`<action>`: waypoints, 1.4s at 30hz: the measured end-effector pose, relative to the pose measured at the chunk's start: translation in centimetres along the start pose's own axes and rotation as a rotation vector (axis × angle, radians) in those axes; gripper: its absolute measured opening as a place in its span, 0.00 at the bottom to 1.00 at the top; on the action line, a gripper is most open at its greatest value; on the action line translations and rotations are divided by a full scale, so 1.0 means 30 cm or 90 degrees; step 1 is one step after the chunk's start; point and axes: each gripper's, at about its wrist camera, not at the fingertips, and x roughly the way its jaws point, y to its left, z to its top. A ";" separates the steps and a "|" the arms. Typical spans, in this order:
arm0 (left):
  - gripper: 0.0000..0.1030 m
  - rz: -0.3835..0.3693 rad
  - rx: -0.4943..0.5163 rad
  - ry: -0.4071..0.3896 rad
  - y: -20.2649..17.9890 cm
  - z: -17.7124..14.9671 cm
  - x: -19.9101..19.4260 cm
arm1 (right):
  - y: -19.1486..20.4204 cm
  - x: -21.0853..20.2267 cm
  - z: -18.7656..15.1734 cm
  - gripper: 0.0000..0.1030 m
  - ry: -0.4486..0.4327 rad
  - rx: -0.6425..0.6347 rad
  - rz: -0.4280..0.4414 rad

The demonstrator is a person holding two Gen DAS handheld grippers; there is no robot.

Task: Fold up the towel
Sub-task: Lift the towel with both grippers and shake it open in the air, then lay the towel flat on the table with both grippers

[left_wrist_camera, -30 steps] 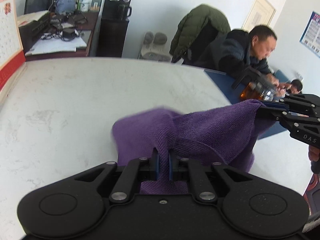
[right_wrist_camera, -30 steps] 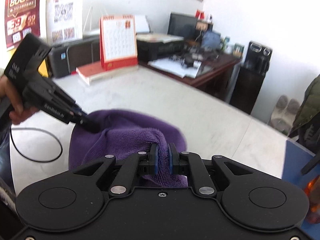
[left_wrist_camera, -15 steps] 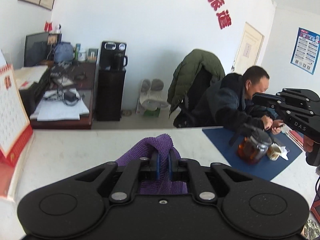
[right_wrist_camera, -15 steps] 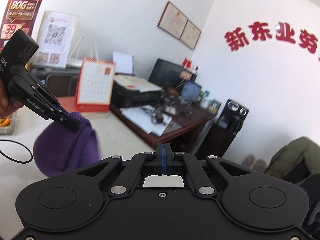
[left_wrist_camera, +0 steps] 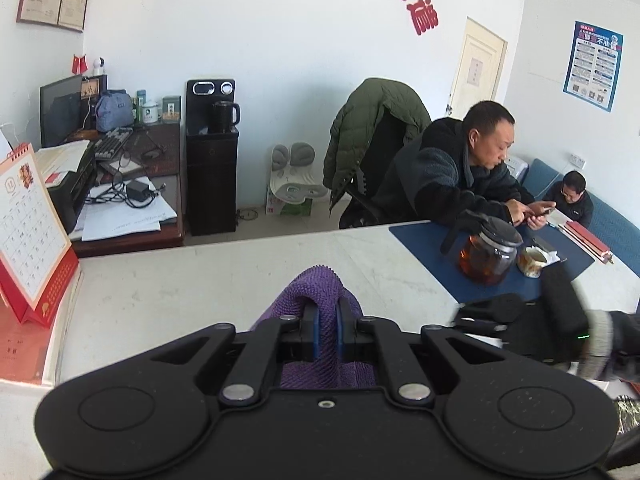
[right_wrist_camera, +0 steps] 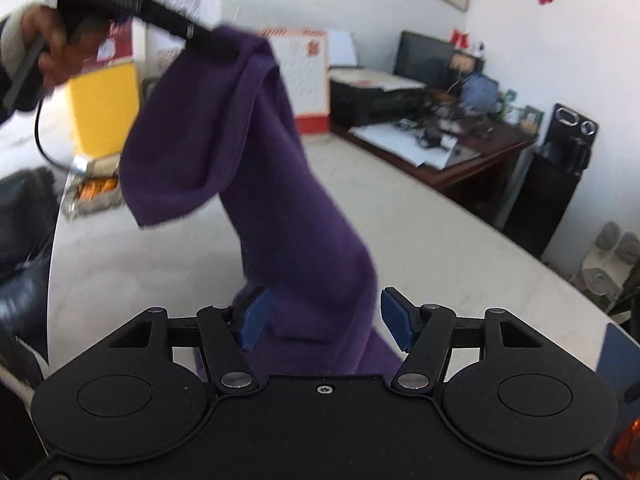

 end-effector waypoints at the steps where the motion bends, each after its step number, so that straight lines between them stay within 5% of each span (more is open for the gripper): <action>1: 0.07 0.000 -0.001 0.007 -0.005 -0.006 -0.007 | -0.020 0.046 -0.005 0.60 0.009 0.002 0.007; 7: 0.07 0.004 -0.022 0.041 -0.006 -0.040 -0.050 | -0.135 0.306 -0.027 0.57 0.054 0.012 0.063; 11: 0.07 0.027 -0.058 0.054 0.031 -0.090 -0.057 | -0.171 0.340 -0.035 0.03 0.074 0.044 0.064; 13: 0.07 0.042 -0.088 0.062 0.069 -0.125 -0.038 | -0.180 0.338 -0.035 0.04 0.073 0.059 0.055; 20: 0.07 0.072 -0.171 0.049 0.252 -0.107 0.072 | -0.228 0.137 0.155 0.04 -0.097 0.131 -0.034; 25: 0.07 0.080 -0.132 -0.007 0.319 0.047 0.077 | -0.311 0.011 0.349 0.04 -0.193 0.059 -0.119; 29: 0.07 0.072 -0.163 0.058 0.313 -0.064 0.125 | -0.322 -0.118 0.395 0.04 -0.233 -0.009 -0.167; 33: 0.08 0.065 -0.195 0.124 0.306 -0.175 0.173 | -0.243 -0.126 0.212 0.07 -0.163 -0.082 -0.145; 36: 0.08 0.059 -0.218 0.173 0.301 -0.259 0.209 | -0.137 -0.044 0.010 0.24 -0.056 -0.107 -0.109; 42: 0.08 0.050 -0.266 0.263 0.293 -0.420 0.266 | 0.038 0.070 -0.286 0.35 0.134 -0.030 -0.036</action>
